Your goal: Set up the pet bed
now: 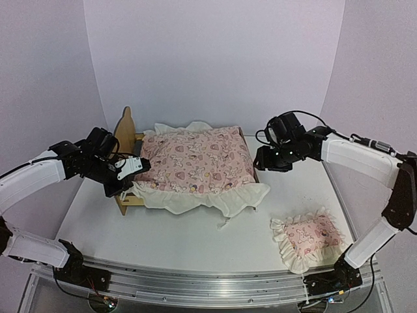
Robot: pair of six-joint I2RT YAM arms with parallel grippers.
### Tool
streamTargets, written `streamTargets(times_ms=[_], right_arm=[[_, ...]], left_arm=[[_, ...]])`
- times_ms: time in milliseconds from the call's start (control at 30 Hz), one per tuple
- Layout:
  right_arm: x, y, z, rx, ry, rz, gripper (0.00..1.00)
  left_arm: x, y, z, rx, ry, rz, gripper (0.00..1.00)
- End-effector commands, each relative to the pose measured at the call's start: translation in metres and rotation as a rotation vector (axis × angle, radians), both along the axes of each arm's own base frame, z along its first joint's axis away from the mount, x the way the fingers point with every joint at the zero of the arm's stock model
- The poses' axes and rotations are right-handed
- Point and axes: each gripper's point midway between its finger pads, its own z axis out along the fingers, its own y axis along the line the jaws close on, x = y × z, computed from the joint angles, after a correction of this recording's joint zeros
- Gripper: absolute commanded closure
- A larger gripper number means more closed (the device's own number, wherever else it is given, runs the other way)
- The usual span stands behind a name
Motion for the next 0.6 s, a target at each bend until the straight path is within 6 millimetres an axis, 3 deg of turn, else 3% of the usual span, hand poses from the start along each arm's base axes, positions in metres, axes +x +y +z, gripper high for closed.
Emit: streamTargets(times_ms=[0,133,200,300,367,567], right_arm=[[-0.001,0.015,-0.005,0.019,0.048,0.033,0.45],[-0.008,0.043,0.018,0.087,-0.001,0.144,0.49],[-0.021,0.078,0.035,0.117,-0.108,0.286,0.49],[-0.060,0.146,0.054,0.218,-0.255,0.559,0.50],[-0.081,0.185,0.056,0.293,-0.299,0.677,0.50],[-0.102,0.279,0.066,0.536,-0.417,0.844,0.53]], left_arm=[[0.015,-0.016,0.014,-0.079,-0.026,0.002,1.00],[0.023,-0.034,0.029,-0.174,0.010,0.024,1.00],[0.026,-0.041,0.034,-0.219,0.029,0.039,1.00],[0.036,-0.050,0.043,-0.265,0.027,0.062,1.00],[0.042,-0.055,0.051,-0.289,0.016,0.070,1.00],[0.048,-0.077,0.072,-0.401,0.030,0.029,1.00]])
